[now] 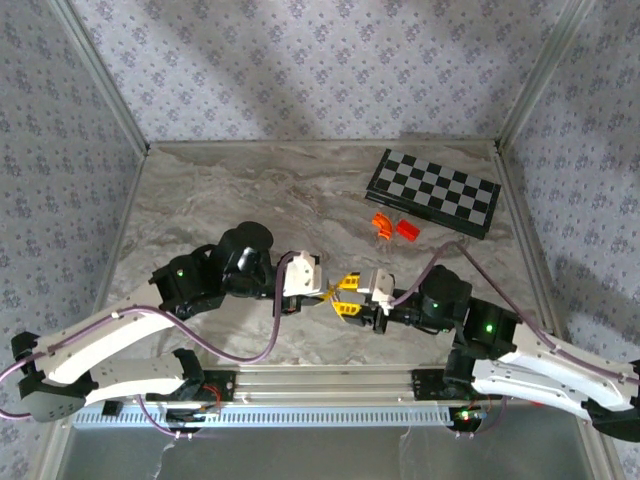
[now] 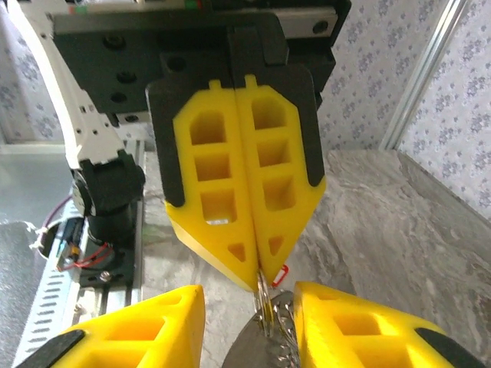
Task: Put the keys on the keyring
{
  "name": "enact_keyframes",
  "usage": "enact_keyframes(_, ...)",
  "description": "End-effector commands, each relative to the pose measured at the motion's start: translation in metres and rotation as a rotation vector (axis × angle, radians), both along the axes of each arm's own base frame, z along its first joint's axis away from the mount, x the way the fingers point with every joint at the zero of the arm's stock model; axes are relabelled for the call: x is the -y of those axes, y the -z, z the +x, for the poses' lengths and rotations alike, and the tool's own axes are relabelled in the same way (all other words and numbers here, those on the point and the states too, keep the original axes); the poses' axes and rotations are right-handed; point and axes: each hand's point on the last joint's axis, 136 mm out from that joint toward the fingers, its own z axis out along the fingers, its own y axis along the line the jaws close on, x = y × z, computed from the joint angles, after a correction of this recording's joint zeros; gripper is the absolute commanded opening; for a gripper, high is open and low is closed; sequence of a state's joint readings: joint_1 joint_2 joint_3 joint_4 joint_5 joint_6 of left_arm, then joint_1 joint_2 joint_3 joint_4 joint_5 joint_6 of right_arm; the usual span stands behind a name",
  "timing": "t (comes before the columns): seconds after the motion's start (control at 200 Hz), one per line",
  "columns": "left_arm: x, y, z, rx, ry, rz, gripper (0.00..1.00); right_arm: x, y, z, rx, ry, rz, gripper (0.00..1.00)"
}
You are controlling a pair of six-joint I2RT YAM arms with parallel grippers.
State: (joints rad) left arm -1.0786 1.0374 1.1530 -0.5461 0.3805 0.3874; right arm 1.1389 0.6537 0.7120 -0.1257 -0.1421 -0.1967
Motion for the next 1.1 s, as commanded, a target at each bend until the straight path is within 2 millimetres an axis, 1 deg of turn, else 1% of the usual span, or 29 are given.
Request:
enact_keyframes(0.0, 0.000, -0.019, -0.005, 0.041, 0.024, -0.026, 0.00, 0.004, -0.013, 0.005, 0.051, 0.040, 0.004, 0.33)
enact_keyframes(0.19, 0.000, -0.020, -0.006, 0.044, 0.026, -0.025, 0.00, 0.004, -0.011, 0.006, 0.060, 0.050, -0.009, 0.18)
enact_keyframes(0.32, 0.000, -0.019, -0.006, 0.043, 0.027, -0.017, 0.00, 0.003, -0.012, 0.006, 0.064, 0.050, -0.009, 0.13)
enact_keyframes(0.405, 0.000, -0.018, -0.006, 0.045, 0.026, -0.009, 0.00, 0.002, -0.013, 0.007, 0.067, 0.054, -0.009, 0.13)
enact_keyframes(0.505, 0.001, -0.016, -0.005, 0.049, 0.022, 0.002, 0.00, 0.001, -0.015, 0.006, 0.068, 0.051, -0.005, 0.20)
enact_keyframes(0.575, 0.001, -0.015, -0.004, 0.052, 0.020, 0.008, 0.00, 0.001, -0.015, 0.007, 0.068, 0.054, -0.006, 0.22)
enact_keyframes(0.67, 0.000, -0.014, -0.004, 0.054, 0.017, 0.012, 0.00, 0.002, -0.014, 0.008, 0.073, 0.061, -0.013, 0.22)
enact_keyframes(0.805, 0.000, -0.013, -0.003, 0.061, 0.012, 0.022, 0.00, 0.003, -0.010, 0.009, 0.073, 0.071, -0.033, 0.16)
enact_keyframes(0.88, 0.000, -0.012, -0.003, 0.063, 0.011, 0.026, 0.00, 0.003, -0.010, 0.008, 0.069, 0.065, -0.037, 0.16)
enact_keyframes(0.935, -0.001, -0.011, -0.003, 0.064, 0.009, 0.031, 0.00, 0.004, -0.012, 0.006, 0.068, 0.058, -0.034, 0.19)
enact_keyframes(1.039, -0.001, -0.010, -0.003, 0.066, 0.008, 0.035, 0.00, 0.006, -0.017, 0.003, 0.072, 0.051, -0.016, 0.27)
enact_keyframes(1.094, -0.001, -0.010, -0.003, 0.067, 0.008, 0.034, 0.00, 0.007, -0.016, 0.003, 0.072, 0.052, -0.016, 0.28)
